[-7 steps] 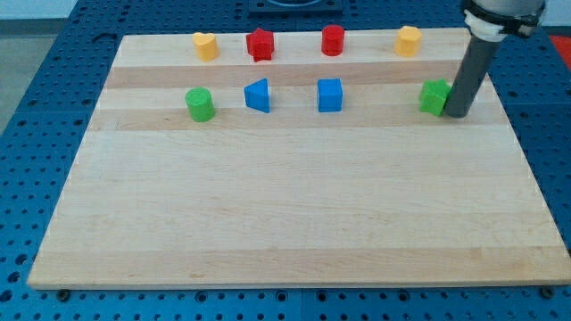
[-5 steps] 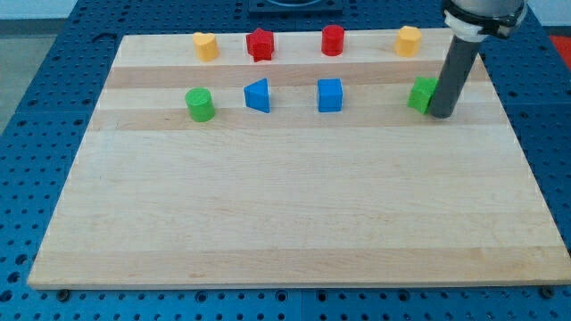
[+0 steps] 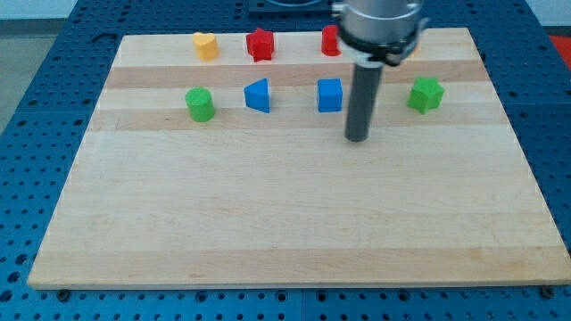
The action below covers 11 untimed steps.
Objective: Move your arm towards the center left
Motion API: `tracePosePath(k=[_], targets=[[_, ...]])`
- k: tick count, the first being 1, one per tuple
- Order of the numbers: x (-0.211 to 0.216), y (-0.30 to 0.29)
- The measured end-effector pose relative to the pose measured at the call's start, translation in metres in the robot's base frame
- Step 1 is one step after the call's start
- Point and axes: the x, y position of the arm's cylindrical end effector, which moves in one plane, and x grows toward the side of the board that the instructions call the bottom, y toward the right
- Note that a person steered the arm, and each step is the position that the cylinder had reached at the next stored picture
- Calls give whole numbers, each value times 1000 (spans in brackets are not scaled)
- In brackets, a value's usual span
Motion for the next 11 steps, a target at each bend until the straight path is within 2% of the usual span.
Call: tracePosePath(k=[2, 6, 7, 10, 11], targets=[[1, -98], [-32, -211], [-38, -234], [5, -269], [5, -270]])
